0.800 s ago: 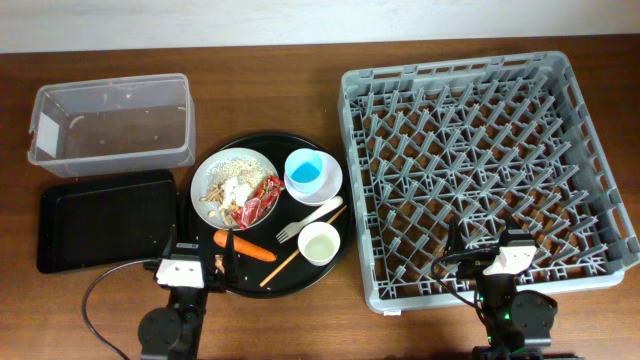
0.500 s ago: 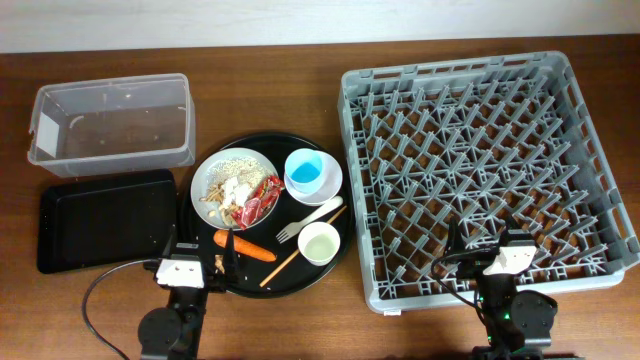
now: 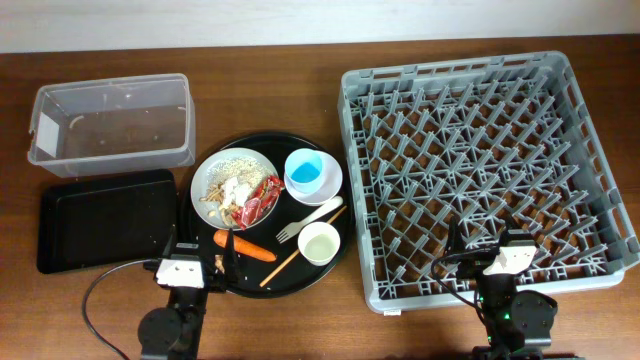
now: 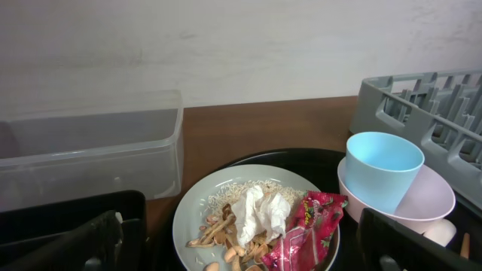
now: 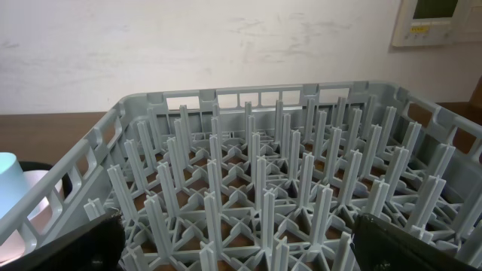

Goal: Sort waste into correct bins and load items into the dishwasher rack
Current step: 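Move the left gripper over the plate toward the white tissue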

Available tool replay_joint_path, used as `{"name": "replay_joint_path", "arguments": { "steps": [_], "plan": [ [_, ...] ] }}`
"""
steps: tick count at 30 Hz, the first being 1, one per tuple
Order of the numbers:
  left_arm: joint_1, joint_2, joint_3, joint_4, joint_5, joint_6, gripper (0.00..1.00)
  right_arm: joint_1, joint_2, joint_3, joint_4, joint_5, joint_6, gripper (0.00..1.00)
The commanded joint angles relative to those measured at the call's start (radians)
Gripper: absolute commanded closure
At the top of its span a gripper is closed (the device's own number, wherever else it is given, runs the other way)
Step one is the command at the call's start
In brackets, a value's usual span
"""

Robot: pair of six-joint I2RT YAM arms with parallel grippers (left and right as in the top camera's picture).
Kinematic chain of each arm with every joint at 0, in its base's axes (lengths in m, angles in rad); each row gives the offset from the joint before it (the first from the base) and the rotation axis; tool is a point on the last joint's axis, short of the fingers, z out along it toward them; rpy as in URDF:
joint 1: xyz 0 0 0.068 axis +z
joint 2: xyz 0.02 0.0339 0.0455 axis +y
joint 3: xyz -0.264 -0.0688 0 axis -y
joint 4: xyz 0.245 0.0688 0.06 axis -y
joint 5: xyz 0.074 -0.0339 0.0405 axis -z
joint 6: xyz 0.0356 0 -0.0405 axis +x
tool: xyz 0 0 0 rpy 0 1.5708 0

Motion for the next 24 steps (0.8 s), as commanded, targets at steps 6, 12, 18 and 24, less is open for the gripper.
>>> {"name": "replay_joint_path", "arguments": {
  "steps": [6,12,18,24],
  "plan": [
    [-0.005,-0.005,-0.005,-0.002,0.018,0.018,0.01,0.005,-0.008,-0.005,-0.006,0.008,-0.006,0.01],
    [-0.005,-0.005,-0.005,-0.002,0.018,0.018,0.01,0.005,-0.008,-0.005,-0.006,0.008,-0.006,0.01],
    [-0.005,-0.005,-0.005,-0.002,0.018,0.018,0.01,0.005,-0.008,-0.005,-0.005,0.007,-0.006,0.01],
    [-0.005,-0.004,-0.005,0.0,0.019,0.018,0.01,0.005,-0.008,-0.004,0.018,-0.041,0.059,0.01]
  ]
}}
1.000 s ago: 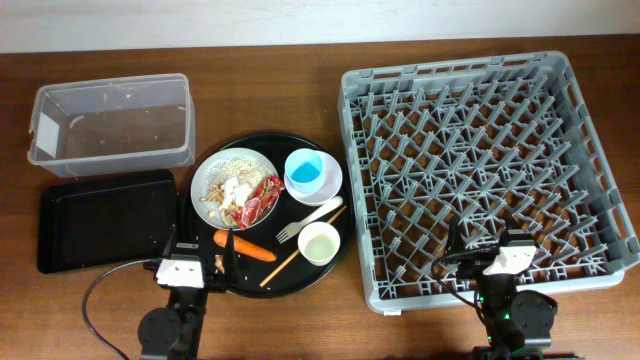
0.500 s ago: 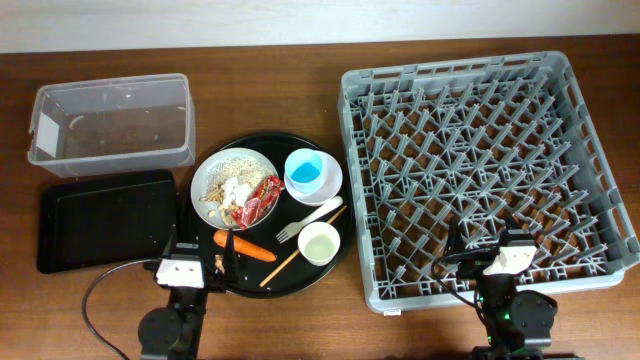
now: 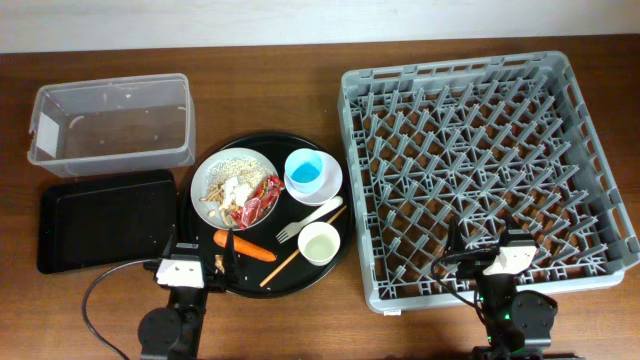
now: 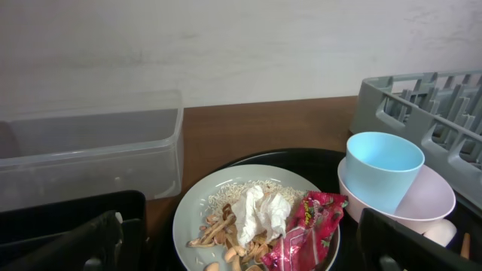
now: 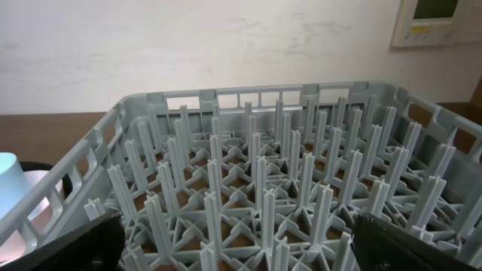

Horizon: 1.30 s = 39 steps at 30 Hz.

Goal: Sort waste into correct bins and load items into the dishwasher rack
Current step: 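Move the left gripper over the plate toward the white tissue, then grasp the tissue with the left gripper and drop it in the clear bin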

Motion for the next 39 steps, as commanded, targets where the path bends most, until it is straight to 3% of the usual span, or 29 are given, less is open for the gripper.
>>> {"name": "replay_joint_path", "arguments": {
  "steps": [1,6,9,14,19,21,25,30,33,37,39],
  "plan": [
    [-0.005,-0.004,-0.005,0.025,0.024,0.018,0.01,0.005,-0.008,-0.002,0.01,-0.058,0.112,0.01],
    [-0.005,0.042,0.17,-0.212,0.064,0.013,0.01,0.005,0.028,0.167,-0.209,-0.082,0.162,0.01],
    [-0.005,0.186,0.344,-0.359,0.064,-0.018,0.01,0.005,0.161,0.363,-0.394,-0.082,0.162,0.01],
    [-0.005,0.586,0.628,-0.519,0.064,-0.024,0.01,0.005,0.484,0.657,-0.655,-0.083,0.162,0.01],
    [-0.005,1.033,1.046,-0.864,0.116,-0.024,0.01,0.005,0.857,0.961,-0.958,-0.086,0.154,0.01],
    [-0.005,1.158,1.132,-0.871,0.116,-0.024,0.01,0.005,0.941,1.005,-1.002,-0.085,0.148,0.01],
    [-0.005,1.33,1.133,-0.746,0.117,-0.084,0.01,0.004,1.018,1.006,-1.005,-0.066,0.147,0.01],
    [-0.005,1.58,1.133,-0.736,0.117,-0.104,0.01,0.005,1.047,1.006,-1.005,-0.048,0.147,0.01],
    [-0.005,1.65,1.133,-0.723,0.117,-0.106,0.11,0.005,1.047,1.006,-1.005,-0.048,0.147,0.01],
    [-0.005,1.698,1.133,-0.666,0.161,-0.106,0.5,0.005,1.047,1.006,-1.005,-0.048,0.147,0.02],
    [-0.006,1.699,1.133,-0.662,0.165,-0.106,0.5,0.005,1.047,1.006,-1.005,-0.048,0.147,0.01]
  ]
}}
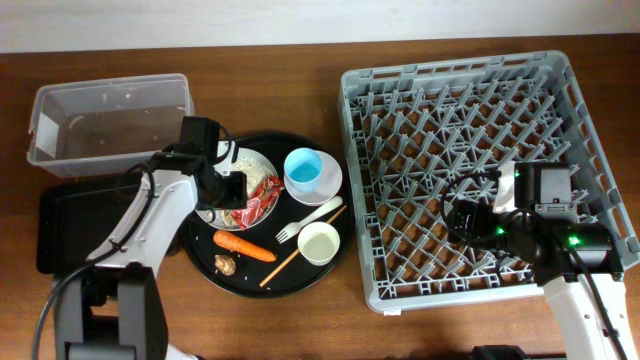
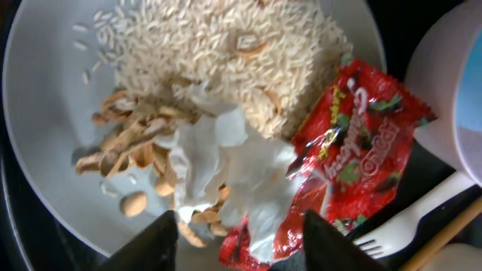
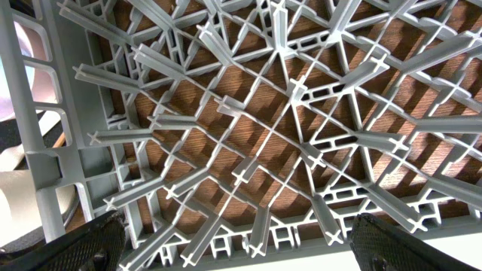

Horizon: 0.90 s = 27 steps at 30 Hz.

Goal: Sort waste into correct bins and load items into the dishwasher rack
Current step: 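Grasp the tissue with the left gripper and drop it in the clear bin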

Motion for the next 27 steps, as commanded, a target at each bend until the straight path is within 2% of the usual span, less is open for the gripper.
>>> {"name": "replay_joint_path", "arguments": {
  "steps": [1,6,7,8,9,12,16,19,21,22,27],
  "plan": [
    [-0.005,0.015,0.01,0.006,0.031,0.0,0.5,0.005,-0.001,0.021,0.0,0.012,-0.01,0.01],
    [-0.005,0.056,0.01,0.015,0.031,0.0,0.51,0.005,-0.001,0.021,0.0,0.012,-0.01,0.01],
    [-0.005,0.058,0.01,0.016,0.031,0.0,0.55,0.005,-0.001,0.021,0.0,0.012,-0.01,0.01],
    [-0.005,0.058,0.01,0.019,0.031,0.0,0.62,0.005,-0.001,0.021,0.0,0.012,-0.01,0.01],
    [-0.005,0.058,0.01,0.026,0.031,0.0,0.75,0.005,-0.001,0.021,0.0,0.012,-0.01,0.01],
    [-0.004,0.058,0.053,-0.005,0.031,0.001,0.95,0.005,-0.001,0.021,0.0,0.012,-0.01,0.01],
    [-0.002,0.057,0.201,-0.117,0.002,0.001,0.96,0.005,-0.001,0.021,0.0,0.012,-0.01,0.01],
    [0.0,0.057,0.38,-0.211,-0.119,0.001,0.96,0.005,-0.001,0.021,0.0,0.012,-0.01,0.01],
    [0.013,0.057,0.428,-0.177,-0.273,0.001,0.96,0.005,-0.001,0.021,0.0,0.012,-0.01,0.01],
    [0.028,0.058,0.428,-0.14,-0.311,0.001,0.92,0.005,-0.001,0.021,0.0,0.012,-0.01,0.01],
    [0.161,0.094,0.427,0.009,-0.316,0.0,0.9,0.005,-0.001,0.021,0.0,0.012,-0.01,0.01]
  ]
}}
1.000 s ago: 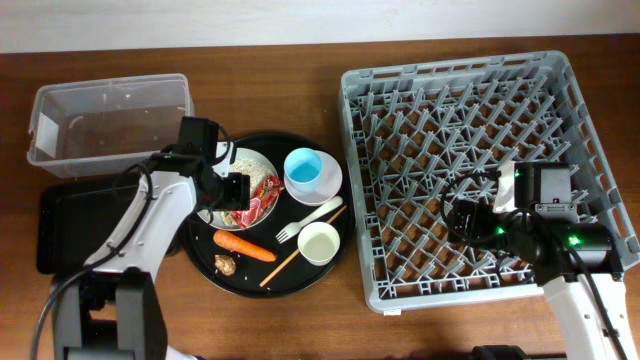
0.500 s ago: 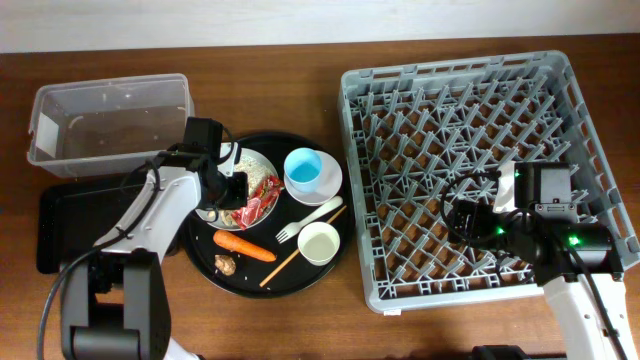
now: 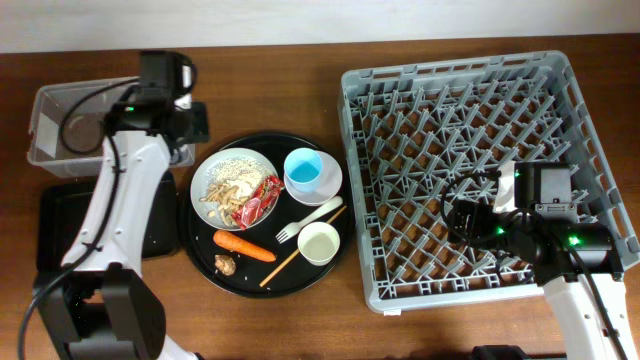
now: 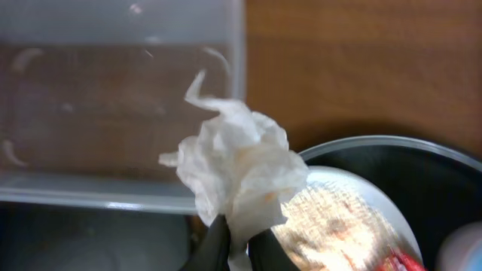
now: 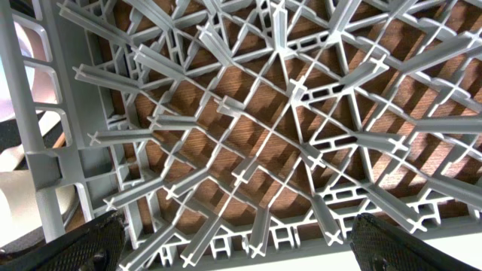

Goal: Sort waste into correct bins and load items into the dishwasher rack
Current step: 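Grasp the tissue with the left gripper and drop it in the clear bin, then grasp the red snack wrapper with the left gripper, drop it in the bin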

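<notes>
My left gripper point(image 4: 239, 245) is shut on a crumpled white tissue point(image 4: 241, 158). It hangs by the near right corner of the clear plastic bin point(image 4: 113, 98). Overhead, the left gripper point(image 3: 186, 122) sits between that bin point(image 3: 110, 84) and the plate point(image 3: 198, 185) of rice and scraps. A red wrapper point(image 3: 262, 197) lies on the plate's right edge. My right gripper point(image 5: 245, 248) is open and empty above the grey dishwasher rack point(image 3: 455, 65), near its front.
On the round black tray point(image 3: 200, 262) are a blue cup point(image 3: 305, 170) in a pink bowl, a white fork point(image 3: 308, 218), a cream cup point(image 3: 319, 241), a chopstick and a carrot point(image 3: 245, 245). A black rectangular tray point(image 3: 100, 215) lies front left.
The left gripper was open over the plate, astride the tissue. Now it is shut on the tissue and is back-left by the clear bin's corner. The right arm has not moved.
Both arms sat folded at the table's front edge at the first two moments. Then the left gripper was open over the plate and the right gripper open over the rack. Now the tissue is off the plate, held beside the clear bin.
</notes>
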Available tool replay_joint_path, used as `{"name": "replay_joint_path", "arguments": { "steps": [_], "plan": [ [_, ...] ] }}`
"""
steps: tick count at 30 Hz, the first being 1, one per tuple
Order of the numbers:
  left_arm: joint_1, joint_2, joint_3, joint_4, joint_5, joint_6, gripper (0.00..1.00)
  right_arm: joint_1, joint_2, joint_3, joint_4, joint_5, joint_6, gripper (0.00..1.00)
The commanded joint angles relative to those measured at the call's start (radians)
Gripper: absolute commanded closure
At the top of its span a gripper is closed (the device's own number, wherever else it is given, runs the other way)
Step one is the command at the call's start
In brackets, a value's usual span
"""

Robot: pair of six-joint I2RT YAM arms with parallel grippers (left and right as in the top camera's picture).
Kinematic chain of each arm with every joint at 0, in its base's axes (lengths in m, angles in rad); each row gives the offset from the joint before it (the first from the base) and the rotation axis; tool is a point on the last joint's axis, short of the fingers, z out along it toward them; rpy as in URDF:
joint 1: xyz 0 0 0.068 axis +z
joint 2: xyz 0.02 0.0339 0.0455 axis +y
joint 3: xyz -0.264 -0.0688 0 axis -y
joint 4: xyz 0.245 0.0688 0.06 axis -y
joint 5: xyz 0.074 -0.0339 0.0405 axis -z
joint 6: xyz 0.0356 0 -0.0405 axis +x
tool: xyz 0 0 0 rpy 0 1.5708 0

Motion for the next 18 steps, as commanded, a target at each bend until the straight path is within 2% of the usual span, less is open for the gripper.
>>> {"name": "replay_joint_path", "arguments": {
  "steps": [1,2,3,4,5,8,11,12,14,15,18],
  "plan": [
    [0.097,0.051,0.015,0.071,-0.016,0.005,0.83,0.005,-0.001,0.019,0.0,0.012,-0.009,0.01],
    [0.124,0.079,0.015,0.092,0.0,0.005,0.79,0.005,-0.001,0.019,0.003,0.011,-0.009,0.01],
    [0.134,0.095,0.015,0.1,0.002,0.005,0.63,0.005,-0.001,0.019,0.003,0.012,-0.009,0.01],
    [0.141,0.113,0.015,0.107,0.001,0.005,0.39,0.005,-0.001,0.019,0.003,0.012,-0.009,0.01],
    [0.142,0.117,0.015,0.118,0.002,0.005,0.23,0.005,-0.001,0.019,0.003,0.012,-0.009,0.01],
    [0.141,0.095,0.042,0.125,0.002,0.005,0.23,0.005,-0.001,0.019,0.003,0.011,-0.009,0.01],
    [0.132,0.042,0.045,0.07,0.195,0.005,0.23,0.005,-0.001,0.019,0.003,0.012,-0.009,0.01],
    [0.119,0.017,0.045,0.001,0.304,0.005,0.23,0.005,-0.001,0.019,0.003,0.011,-0.009,0.01],
    [0.07,-0.002,0.045,-0.174,0.419,0.005,0.23,0.005,-0.001,0.019,0.003,0.012,-0.009,0.01],
    [0.027,0.001,0.037,-0.275,0.418,0.005,0.23,0.005,-0.001,0.019,0.003,0.011,-0.009,0.01],
    [-0.093,0.001,-0.029,-0.381,0.408,0.005,0.26,0.005,-0.001,0.019,0.003,0.011,-0.009,0.02]
  ]
}}
